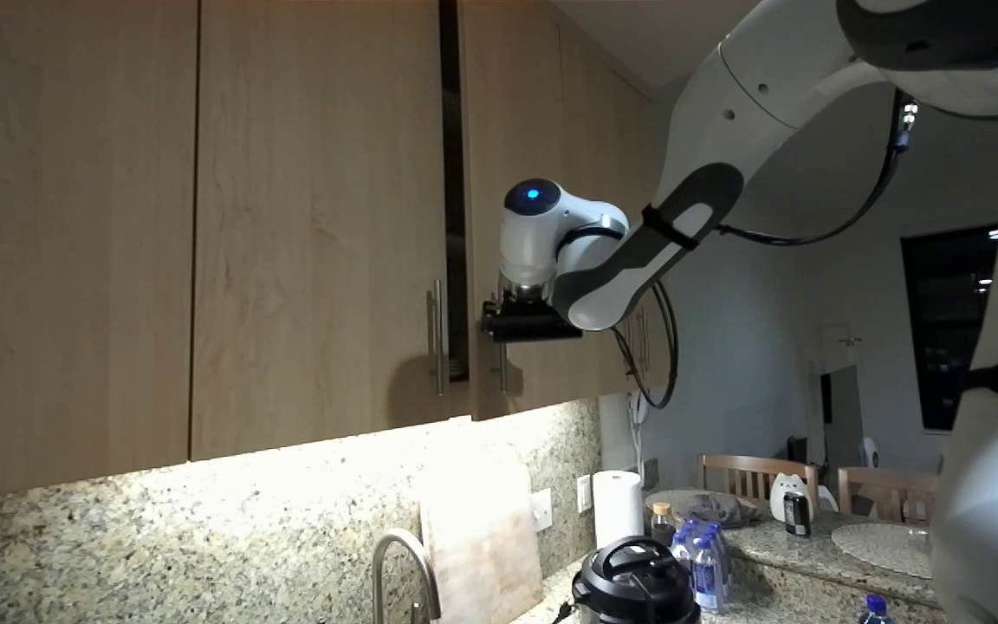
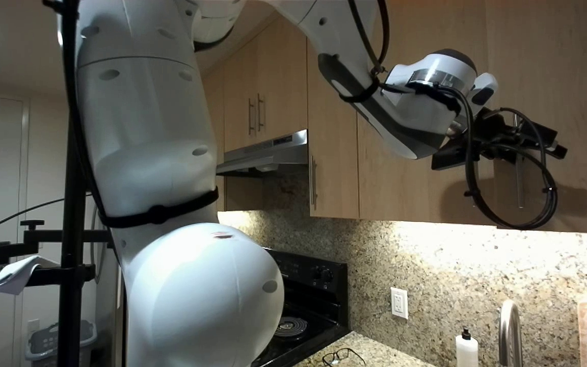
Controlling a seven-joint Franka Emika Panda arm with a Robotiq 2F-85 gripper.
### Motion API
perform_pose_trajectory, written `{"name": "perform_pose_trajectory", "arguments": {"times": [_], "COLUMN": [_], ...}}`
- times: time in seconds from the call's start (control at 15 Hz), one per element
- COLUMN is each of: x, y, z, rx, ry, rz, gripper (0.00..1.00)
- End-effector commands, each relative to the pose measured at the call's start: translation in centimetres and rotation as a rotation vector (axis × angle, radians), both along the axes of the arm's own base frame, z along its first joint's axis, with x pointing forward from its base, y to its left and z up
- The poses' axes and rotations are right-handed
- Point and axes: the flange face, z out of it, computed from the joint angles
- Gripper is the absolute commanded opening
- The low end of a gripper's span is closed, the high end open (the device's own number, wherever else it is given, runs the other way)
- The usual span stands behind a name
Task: Open the right cabinet door
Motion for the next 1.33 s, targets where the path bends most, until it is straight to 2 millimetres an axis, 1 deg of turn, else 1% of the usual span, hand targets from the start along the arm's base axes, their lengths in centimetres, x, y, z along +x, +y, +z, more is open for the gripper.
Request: {"name": "perform_pose_trajectory", "arguments": {"times": [0.0,0.33,0.67,1.27], "x": [-4.3,-6.6,-8.9,-12.3], "y": [-5.1,-6.7,-8.4,-11.8], "z": [0.0,0.2,0.7,-0.2], "rx": [-0.021,0.008,0.032,0.073], "ry": [0.058,0.092,0.109,0.095], "rz": [-0.097,-0.115,-0.094,-0.065], "gripper": [1.0,1.0,1.0,1.0]}}
